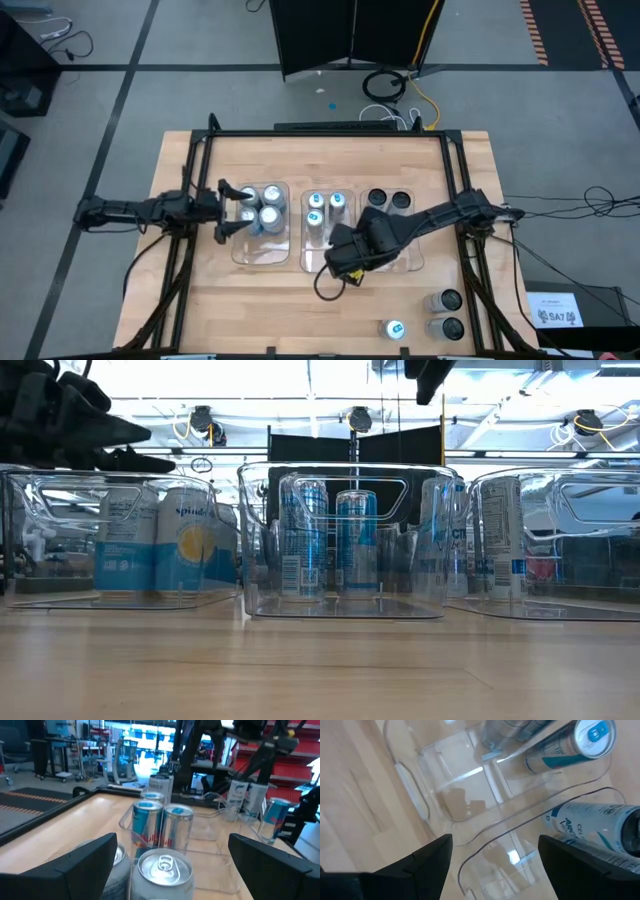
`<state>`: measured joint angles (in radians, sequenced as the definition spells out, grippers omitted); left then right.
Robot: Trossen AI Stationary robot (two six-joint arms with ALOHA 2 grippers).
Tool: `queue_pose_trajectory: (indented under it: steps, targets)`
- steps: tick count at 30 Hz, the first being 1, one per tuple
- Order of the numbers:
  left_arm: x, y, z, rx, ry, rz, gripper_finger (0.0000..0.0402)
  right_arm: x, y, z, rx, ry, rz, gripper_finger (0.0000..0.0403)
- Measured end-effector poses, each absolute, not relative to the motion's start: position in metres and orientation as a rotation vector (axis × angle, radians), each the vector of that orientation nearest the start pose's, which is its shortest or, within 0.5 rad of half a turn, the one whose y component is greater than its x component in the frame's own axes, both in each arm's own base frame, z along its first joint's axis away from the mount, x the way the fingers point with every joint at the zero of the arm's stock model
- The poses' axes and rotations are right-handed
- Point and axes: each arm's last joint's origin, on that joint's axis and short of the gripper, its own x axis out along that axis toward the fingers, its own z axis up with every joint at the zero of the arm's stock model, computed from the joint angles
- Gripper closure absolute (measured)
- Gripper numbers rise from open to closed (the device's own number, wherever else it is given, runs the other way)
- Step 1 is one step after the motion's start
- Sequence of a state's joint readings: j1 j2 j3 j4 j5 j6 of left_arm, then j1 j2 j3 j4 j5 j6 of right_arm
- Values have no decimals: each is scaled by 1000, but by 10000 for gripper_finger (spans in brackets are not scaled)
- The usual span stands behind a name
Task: Sort soda cans
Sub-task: Put the blue soda can into the middle transparent bin
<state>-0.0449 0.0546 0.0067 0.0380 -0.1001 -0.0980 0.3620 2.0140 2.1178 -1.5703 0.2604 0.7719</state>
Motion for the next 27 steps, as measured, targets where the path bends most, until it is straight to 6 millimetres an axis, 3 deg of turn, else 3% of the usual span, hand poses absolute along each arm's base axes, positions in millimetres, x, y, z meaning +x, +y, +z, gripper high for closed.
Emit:
queue_pose_trajectory:
  steps: [9,15,27]
  targets:
    - [99,-4,165,-95,10,-39,12,349,152,332,174,1312,-408,115]
    - [99,-3,165,-201,7,-13,12,344,164,332,178,1311,-394,115]
    - [99,-3,165,-202,5,-6,12,333,180,335,208,1296,-391,115]
